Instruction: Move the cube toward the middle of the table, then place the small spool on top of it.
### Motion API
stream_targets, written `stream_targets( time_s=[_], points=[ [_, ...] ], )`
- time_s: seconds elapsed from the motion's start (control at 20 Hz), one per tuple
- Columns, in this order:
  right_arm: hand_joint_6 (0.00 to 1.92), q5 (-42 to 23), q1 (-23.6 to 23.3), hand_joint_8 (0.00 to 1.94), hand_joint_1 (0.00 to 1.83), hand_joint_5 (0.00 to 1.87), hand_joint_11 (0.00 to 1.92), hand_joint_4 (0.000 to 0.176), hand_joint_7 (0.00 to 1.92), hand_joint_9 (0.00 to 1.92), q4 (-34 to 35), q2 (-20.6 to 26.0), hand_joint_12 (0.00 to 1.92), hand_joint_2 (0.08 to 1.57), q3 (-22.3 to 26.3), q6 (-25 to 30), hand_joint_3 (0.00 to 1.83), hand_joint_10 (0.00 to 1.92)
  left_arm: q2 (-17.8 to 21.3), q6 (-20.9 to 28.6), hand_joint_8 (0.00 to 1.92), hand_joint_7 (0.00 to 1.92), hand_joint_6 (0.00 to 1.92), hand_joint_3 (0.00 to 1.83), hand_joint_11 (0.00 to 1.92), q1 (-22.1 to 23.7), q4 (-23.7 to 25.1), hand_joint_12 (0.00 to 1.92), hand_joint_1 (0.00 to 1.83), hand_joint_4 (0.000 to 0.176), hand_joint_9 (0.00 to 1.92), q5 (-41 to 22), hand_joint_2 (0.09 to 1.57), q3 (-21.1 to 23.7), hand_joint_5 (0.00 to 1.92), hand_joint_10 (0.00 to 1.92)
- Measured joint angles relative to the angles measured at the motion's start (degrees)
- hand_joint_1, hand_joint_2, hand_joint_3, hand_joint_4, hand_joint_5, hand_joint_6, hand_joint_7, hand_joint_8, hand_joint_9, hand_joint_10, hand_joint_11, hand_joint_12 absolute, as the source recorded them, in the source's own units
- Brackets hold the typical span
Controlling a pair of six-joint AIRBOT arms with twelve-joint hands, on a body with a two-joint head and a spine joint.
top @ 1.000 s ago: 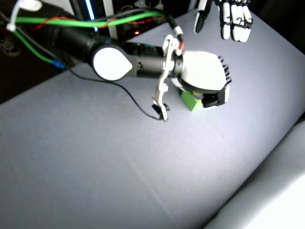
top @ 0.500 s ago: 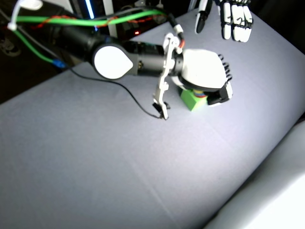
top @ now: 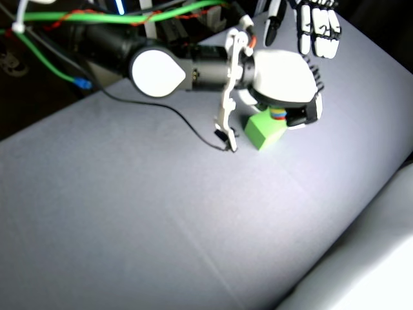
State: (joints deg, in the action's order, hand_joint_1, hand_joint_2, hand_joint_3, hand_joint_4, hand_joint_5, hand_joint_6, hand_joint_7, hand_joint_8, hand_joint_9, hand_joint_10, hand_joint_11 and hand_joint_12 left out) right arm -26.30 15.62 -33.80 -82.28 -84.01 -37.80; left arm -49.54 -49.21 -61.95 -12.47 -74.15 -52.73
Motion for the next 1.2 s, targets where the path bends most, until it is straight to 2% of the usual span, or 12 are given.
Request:
stream_targets(
  time_s=[0.25, 0.4, 0.45, 0.5, 0.55, 0.7, 0.75, 0.8, 0.95, 1.05, 1.15, 1.2],
  points=[
    [0.88, 0.0, 0.0, 1.17, 1.26, 0.89, 0.97, 0.0, 1.02, 1.09, 0.0, 0.1, 1.53, 1.14, 0.2, 0.0, 0.0, 1.04, 0.0, 0.0, 0.0, 0.14, 0.0, 0.0, 0.0, 0.1, 0.1, 0.53, 0.91, 0.077, 0.15, 0.0, 0.99, 0.0, 0.16, 0.0],
    [0.69, 0.0, 0.0, 0.83, 1.25, 1.12, 0.65, 0.0, 1.13, 1.02, 0.0, 0.0, 1.26, 1.06, 0.2, 0.0, 0.0, 0.66, 0.0, 0.0, 0.0, 0.18, 0.0, 0.0, 0.0, 0.1, 0.0, 0.63, 0.91, 0.067, 0.19, -0.1, 0.98, 0.0, 0.2, 0.0],
    [0.32, 0.1, 0.0, 1.09, 1.28, 1.21, 0.76, 0.0, 1.06, 1.04, 0.0, 0.0, 1.61, 1.06, 0.2, 0.0, 0.01, 1.07, 0.0, 0.0, 0.0, 0.18, 0.0, 0.0, 0.0, 0.1, 0.0, 0.6, 0.91, 0.066, 0.19, -0.1, 0.99, 0.0, 0.21, 0.0],
    [0.32, 0.1, 0.0, 1.09, 1.28, 1.21, 0.76, 0.0, 1.06, 1.04, 0.0, 0.0, 1.61, 1.06, 0.2, 0.0, 0.01, 1.07, 0.0, 0.0, 0.0, 0.18, 0.0, 0.0, 0.0, 0.1, 0.0, 0.6, 0.91, 0.066, 0.19, -0.1, 0.99, 0.0, 0.21, 0.0],
    [0.57, 0.0, 0.0, 1.25, 1.21, 1.18, 0.81, 0.0, 0.98, 0.95, 0.0, 0.0, 1.86, 1.04, 0.2, 0.0, 0.0, 1.48, 0.0, 0.0, 0.0, 0.18, 0.0, 0.0, 0.0, 0.1, 0.0, 0.58, 0.92, 0.069, 0.19, -0.1, 0.99, 0.0, 0.21, 0.0],
    [0.64, 0.3, 0.0, 1.12, 1.2, 1.16, 0.86, 0.0, 1.03, 0.97, 0.0, 0.0, 1.91, 1.04, 0.2, 0.0, 0.0, 1.56, 0.0, 0.0, 0.0, 0.19, 0.0, 0.0, 0.0, 0.1, 0.0, 0.55, 0.92, 0.057, 0.2, -0.1, 0.98, 0.0, 0.21, 0.0],
    [0.35, 0.5, 0.1, 1.11, 1.28, 1.19, 0.84, 0.0, 1.07, 1.0, 0.0, 0.0, 1.74, 1.07, 0.0, 0.0, 0.0, 1.31, 0.0, 0.0, 0.0, 0.17, 0.0, 0.0, 0.0, 0.1, 0.0, 0.51, 0.92, 0.088, 0.17, -0.1, 0.99, 0.0, 0.18, 0.0],
    [0.42, 0.6, 0.3, 1.42, 1.22, 1.26, 0.96, 0.0, 0.98, 0.95, 0.0, 0.0, 1.88, 1.01, -0.3, 0.0, 0.01, 1.78, 0.0, 0.0, 0.0, 0.17, 0.0, 0.0, 0.0, 0.1, 0.0, 0.54, 0.91, 0.102, 0.16, -0.1, 0.98, 0.0, 0.18, 0.0],
    [0.56, 2.1, 0.4, 1.63, 1.2, 1.22, 1.01, 0.0, 0.91, 0.96, 0.0, 0.1, 1.92, 1.02, -0.6, 0.0, 0.0, 1.92, 0.0, 0.0, 0.0, 0.18, 0.0, 0.0, 0.0, 0.1, 0.0, 0.58, 0.92, 0.115, 0.17, -0.1, 0.97, 0.0, 0.19, 0.0],
    [0.45, 2.2, 0.5, 1.03, 1.21, 1.28, 0.89, 0.0, 1.11, 1.04, 0.1, 0.1, 1.76, 1.0, -0.9, 0.0, 0.0, 1.4, 0.0, 0.2, 0.0, 0.16, 0.0, 0.0, 0.0, 0.1, 0.0, 0.58, 0.92, 0.127, 0.17, -0.1, 0.97, 0.0, 0.18, 0.0],
    [0.4, 2.4, 0.9, 0.89, 1.21, 1.3, 0.91, 0.0, 1.16, 1.07, 0.2, 0.1, 1.76, 0.99, -1.0, 0.0, 0.0, 1.34, 0.0, 0.2, 0.0, 0.17, 0.0, 0.0, 0.0, 0.1, 0.0, 0.6, 0.91, 0.13, 0.17, -0.2, 0.96, 0.0, 0.18, 0.0],
    [0.41, 2.6, 1.2, 1.15, 1.21, 1.29, 0.86, 0.0, 1.08, 0.98, 0.2, 0.0, 1.91, 0.99, -1.0, 0.0, 0.0, 1.59, 0.0, 0.2, 0.0, 0.18, 0.0, 0.0, 0.0, 0.1, 0.0, 0.6, 0.93, 0.111, 0.18, -0.2, 0.97, 0.0, 0.19, 0.01]
  ],
)
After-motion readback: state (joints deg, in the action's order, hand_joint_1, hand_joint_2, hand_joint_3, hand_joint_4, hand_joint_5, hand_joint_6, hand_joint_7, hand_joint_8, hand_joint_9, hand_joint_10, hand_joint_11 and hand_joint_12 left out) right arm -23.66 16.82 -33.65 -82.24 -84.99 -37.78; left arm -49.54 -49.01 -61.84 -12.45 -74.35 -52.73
